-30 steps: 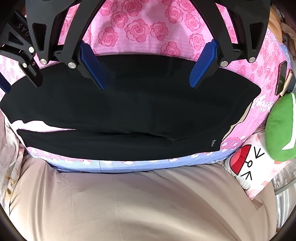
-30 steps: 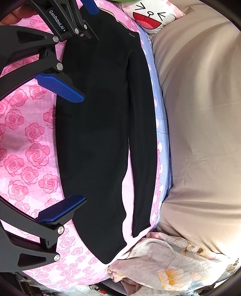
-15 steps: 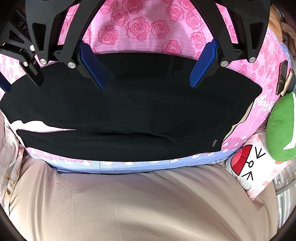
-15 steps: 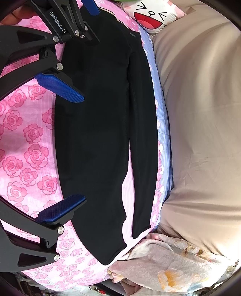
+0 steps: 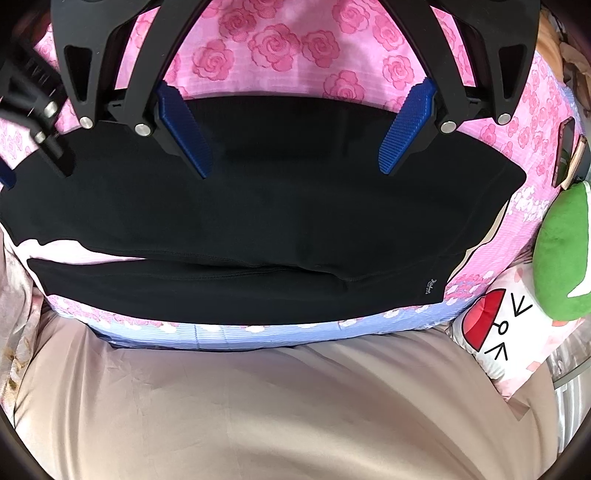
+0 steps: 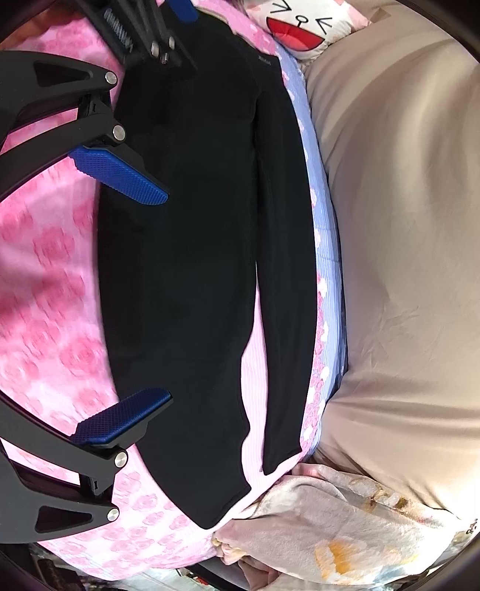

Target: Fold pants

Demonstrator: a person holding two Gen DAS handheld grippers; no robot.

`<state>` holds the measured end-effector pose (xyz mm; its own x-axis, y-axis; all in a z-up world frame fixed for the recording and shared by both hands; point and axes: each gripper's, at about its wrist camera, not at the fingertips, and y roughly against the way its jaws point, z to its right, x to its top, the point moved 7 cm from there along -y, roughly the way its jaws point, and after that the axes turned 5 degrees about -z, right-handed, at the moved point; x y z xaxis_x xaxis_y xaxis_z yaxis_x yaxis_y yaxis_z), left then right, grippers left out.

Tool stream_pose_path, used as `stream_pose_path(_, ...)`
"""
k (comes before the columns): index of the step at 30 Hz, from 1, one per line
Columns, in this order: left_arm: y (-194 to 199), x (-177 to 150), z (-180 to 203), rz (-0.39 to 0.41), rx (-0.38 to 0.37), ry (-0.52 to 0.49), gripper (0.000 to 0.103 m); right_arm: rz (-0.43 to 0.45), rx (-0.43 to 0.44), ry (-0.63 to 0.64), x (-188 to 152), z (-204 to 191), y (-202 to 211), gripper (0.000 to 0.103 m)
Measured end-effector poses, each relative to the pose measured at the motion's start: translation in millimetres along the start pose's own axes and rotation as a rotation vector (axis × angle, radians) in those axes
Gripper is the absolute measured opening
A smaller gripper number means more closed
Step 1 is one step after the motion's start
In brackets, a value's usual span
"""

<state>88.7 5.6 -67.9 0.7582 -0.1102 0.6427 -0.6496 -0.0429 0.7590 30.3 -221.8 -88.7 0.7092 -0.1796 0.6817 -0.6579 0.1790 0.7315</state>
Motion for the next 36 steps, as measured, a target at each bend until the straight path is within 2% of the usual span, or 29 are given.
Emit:
stream_pose_path(3, -5, 6, -11, 0.004, 0.02, 0.018, 0.09, -0.005, 0.01, -0.022, 17, 36, -17, 0.098)
stream_pose_path(7, -14, 20, -32, 0.02, 0.066, 0.055, 0.091, 0.011, -0.05, -0.051, 59, 115, -47, 0.098)
stream_pose_path(9, -20, 29, -40, 0.023, 0.074, 0.082, 0.093, -0.012, -0.043, -0.094, 88, 162, -77, 0.098)
stream_pose_path(14, -42, 61, -68, 0.033, 0.084, 0.143, 0.096, -0.062, -0.057, -0.14, 155, 241, -151, 0.096)
stream_pose_path(16, -55, 79, -88, 0.031, 0.097, 0.179, 0.097, -0.083, -0.055, -0.141, 174, 257, -178, 0.094)
stream_pose_path(17, -60, 87, -97, 0.034, 0.1, 0.188, 0.097, -0.1, -0.059, -0.15, 184, 266, -194, 0.089)
stream_pose_path(19, -76, 108, -121, 0.034, 0.13, 0.204, 0.097, -0.134, -0.032, -0.19, 199, 280, -221, 0.089)
stream_pose_path(25, -139, 163, -213, -0.01, 0.221, 0.29, 0.097, -0.223, -0.04, -0.197, 214, 285, -275, 0.082)
stream_pose_path(28, -178, 178, -263, -0.043, 0.31, 0.335, 0.097, -0.217, -0.044, -0.183, 216, 278, -283, 0.062)
stream_pose_path(30, -200, 181, -284, -0.088, 0.291, 0.37, 0.097, -0.202, -0.021, -0.188, 218, 274, -281, 0.027)
stream_pose_path(33, -236, 183, -309, -0.155, 0.252, 0.425, 0.096, -0.174, 0.012, -0.209, 219, 271, -272, 0.017)
stream_pose_path(34, -248, 184, -316, -0.167, 0.242, 0.43, 0.094, -0.17, 0.01, -0.206, 219, 270, -270, 0.016)
stream_pose_path(35, -257, 185, -318, -0.177, 0.222, 0.431, 0.075, -0.161, 0.003, -0.203, 219, 268, -267, 0.014)
stream_pose_path(36, -265, 185, -317, -0.197, 0.178, 0.426, 0.044, -0.154, 0.004, -0.204, 218, 267, -263, 0.013)
